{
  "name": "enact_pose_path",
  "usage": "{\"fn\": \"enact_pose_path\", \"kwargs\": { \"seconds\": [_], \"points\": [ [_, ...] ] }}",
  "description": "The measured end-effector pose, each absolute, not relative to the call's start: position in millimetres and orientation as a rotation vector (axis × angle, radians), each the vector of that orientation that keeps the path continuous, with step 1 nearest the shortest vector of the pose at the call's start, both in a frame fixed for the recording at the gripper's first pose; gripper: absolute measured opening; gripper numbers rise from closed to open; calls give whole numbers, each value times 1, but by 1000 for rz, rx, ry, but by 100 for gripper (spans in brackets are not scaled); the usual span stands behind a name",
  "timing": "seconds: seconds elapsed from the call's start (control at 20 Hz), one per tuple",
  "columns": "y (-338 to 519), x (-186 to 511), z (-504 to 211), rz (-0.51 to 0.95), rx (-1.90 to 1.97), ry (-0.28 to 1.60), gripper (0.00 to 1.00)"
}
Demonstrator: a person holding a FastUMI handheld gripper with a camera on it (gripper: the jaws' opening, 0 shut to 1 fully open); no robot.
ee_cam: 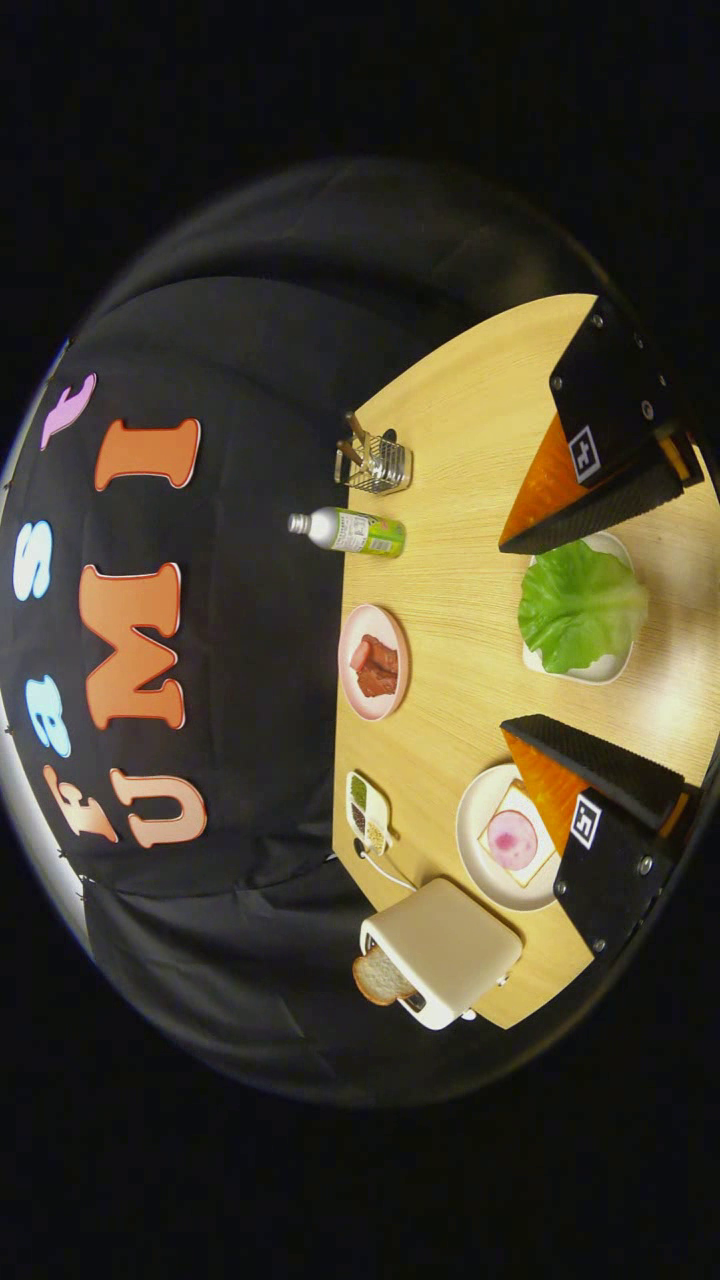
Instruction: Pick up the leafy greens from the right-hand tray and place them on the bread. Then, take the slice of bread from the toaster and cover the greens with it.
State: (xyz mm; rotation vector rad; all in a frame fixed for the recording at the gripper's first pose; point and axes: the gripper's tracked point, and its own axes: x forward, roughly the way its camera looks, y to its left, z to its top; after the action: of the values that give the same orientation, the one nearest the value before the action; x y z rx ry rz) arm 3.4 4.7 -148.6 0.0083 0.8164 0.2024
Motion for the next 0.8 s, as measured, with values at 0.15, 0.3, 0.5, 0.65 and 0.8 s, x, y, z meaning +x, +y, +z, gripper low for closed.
{"fn": "enact_pose_path", "kwargs": {
  "seconds": [0.15, 0.3, 0.5, 0.65, 0.8],
  "points": [
    [7, 3, -170, 221, 5, 888, 97],
    [3, -3, -197, 228, -28, 984, 97],
    [7, -10, -229, 241, 12, 1104, 95],
    [3, -15, -247, 249, -3, 1171, 95],
    [5, -20, -265, 251, -26, 1220, 94]
  ]
}}
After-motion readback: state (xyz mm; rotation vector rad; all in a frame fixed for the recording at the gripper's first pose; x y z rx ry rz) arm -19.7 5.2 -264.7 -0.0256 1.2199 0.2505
